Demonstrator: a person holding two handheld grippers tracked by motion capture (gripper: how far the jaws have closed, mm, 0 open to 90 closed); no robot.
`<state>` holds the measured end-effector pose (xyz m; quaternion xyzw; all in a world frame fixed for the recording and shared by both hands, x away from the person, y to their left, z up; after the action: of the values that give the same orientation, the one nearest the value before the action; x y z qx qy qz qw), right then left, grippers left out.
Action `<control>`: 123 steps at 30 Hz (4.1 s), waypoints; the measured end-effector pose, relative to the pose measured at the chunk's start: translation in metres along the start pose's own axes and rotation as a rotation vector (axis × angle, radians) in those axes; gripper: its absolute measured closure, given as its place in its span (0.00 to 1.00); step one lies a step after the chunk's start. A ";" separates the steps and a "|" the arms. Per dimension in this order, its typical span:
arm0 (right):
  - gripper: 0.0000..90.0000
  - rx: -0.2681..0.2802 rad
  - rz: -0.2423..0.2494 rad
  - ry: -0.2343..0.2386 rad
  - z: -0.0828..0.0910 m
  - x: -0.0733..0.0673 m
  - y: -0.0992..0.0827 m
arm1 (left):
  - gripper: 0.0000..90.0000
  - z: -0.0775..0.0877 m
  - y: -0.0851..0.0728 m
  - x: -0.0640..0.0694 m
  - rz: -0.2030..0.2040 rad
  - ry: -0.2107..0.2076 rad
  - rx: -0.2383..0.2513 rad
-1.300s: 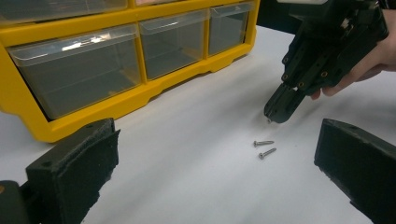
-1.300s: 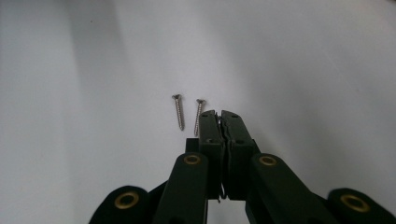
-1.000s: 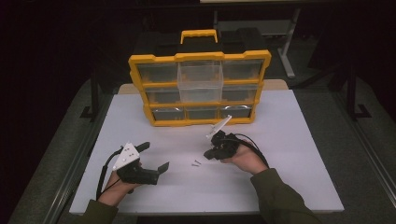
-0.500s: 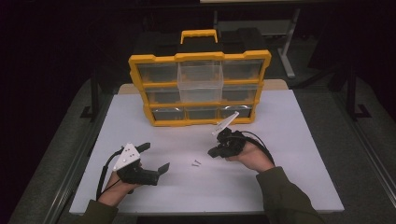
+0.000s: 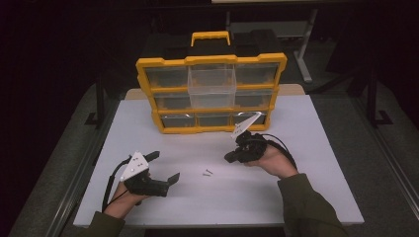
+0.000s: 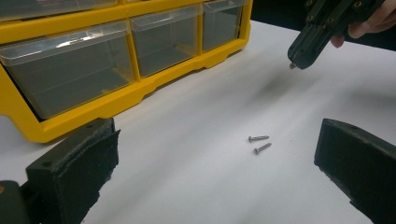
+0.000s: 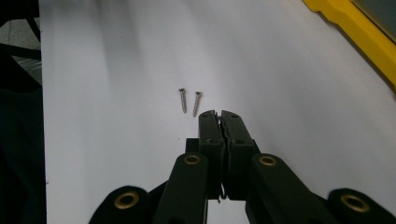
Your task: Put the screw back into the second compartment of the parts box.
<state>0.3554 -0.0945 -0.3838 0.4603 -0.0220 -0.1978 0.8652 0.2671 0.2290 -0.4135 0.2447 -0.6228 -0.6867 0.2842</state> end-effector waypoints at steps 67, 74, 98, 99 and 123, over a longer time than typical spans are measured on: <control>0.97 0.171 0.027 0.009 0.092 0.027 0.079 | 0.00 0.001 -0.001 0.001 -0.026 -0.018 -0.016; 0.97 0.184 0.059 -0.008 0.103 0.029 0.092 | 0.00 0.001 0.000 0.000 -0.034 -0.023 -0.018; 0.97 0.239 0.065 -0.036 0.134 0.034 0.125 | 0.00 0.000 0.000 0.002 -0.021 -0.021 -0.017; 0.97 0.239 0.065 -0.036 0.134 0.034 0.125 | 0.00 0.000 -0.001 0.002 -0.018 -0.021 -0.018; 0.97 0.316 0.098 -0.036 0.144 0.029 0.173 | 0.00 0.000 0.000 0.002 -0.030 -0.032 -0.020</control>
<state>0.4060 -0.1323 -0.1665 0.5854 -0.0910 -0.1576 0.7901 0.2655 0.2273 -0.4137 0.2399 -0.6165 -0.7010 0.2663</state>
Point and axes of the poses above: each handheld gripper's, and its own axes: z roughly backward along the jaws, y roughly out of its top, x roughly to its right, the point moved 1 cm from there along -z, roughly forward along the jaws, and after that the axes turned 15 degrees about x, right-handed, at the moved point
